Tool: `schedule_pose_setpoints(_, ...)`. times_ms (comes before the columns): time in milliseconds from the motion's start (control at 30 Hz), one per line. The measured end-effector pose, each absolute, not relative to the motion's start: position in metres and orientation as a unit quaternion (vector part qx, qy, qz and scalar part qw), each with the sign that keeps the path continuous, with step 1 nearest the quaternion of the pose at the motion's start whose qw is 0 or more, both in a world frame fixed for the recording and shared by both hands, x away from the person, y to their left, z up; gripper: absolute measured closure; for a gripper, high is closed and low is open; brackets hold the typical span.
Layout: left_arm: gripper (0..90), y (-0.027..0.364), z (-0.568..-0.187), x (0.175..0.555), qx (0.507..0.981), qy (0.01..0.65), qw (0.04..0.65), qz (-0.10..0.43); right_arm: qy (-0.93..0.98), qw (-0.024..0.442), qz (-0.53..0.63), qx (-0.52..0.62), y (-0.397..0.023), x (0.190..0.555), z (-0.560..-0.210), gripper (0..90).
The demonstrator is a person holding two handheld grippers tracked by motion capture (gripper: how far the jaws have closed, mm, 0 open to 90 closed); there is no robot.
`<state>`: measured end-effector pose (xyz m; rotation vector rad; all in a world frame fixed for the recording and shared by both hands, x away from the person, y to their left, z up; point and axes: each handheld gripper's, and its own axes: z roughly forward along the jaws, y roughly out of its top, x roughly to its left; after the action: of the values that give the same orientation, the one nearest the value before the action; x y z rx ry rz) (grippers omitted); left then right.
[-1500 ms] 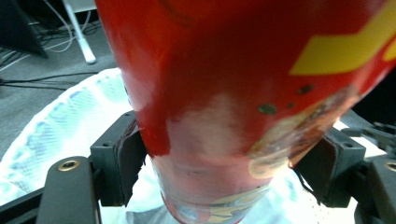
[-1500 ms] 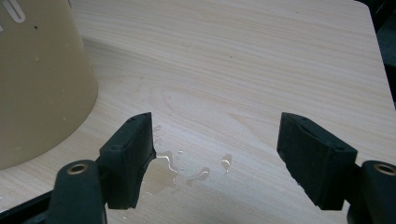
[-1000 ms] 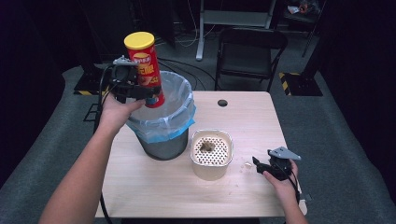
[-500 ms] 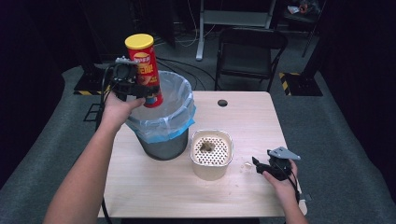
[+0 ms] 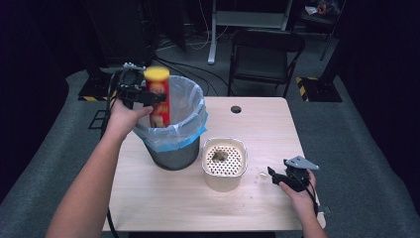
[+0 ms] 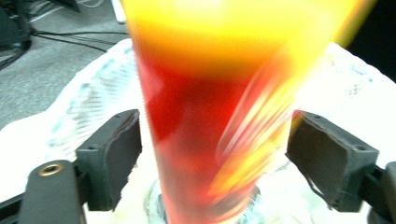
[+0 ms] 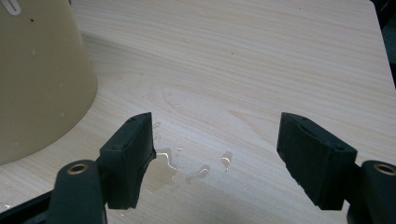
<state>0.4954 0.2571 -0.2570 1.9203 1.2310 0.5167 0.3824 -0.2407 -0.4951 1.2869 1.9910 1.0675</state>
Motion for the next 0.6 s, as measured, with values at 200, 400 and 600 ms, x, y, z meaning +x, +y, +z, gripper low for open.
schedule_pose_setpoints(200, 18.3, 0.266, -0.251, 0.487, 0.755, 0.478, 0.402, 0.2, 0.74, 0.267, 0.395, 0.474, -0.239, 0.382, -0.495, 26.8)
schedule_pose_setpoints(400, 22.0, 0.269, -0.244, 0.472, 0.767, 0.456, 0.405, 0.198, 0.74, 0.267, 0.396, 0.473, -0.238, 0.382, -0.495, 26.8)
schedule_pose_setpoints(600, 27.4, 0.272, -0.236, 0.449, 0.778, 0.431, 0.416, 0.189, 0.74, 0.268, 0.395, 0.474, -0.238, 0.382, -0.495, 26.8)
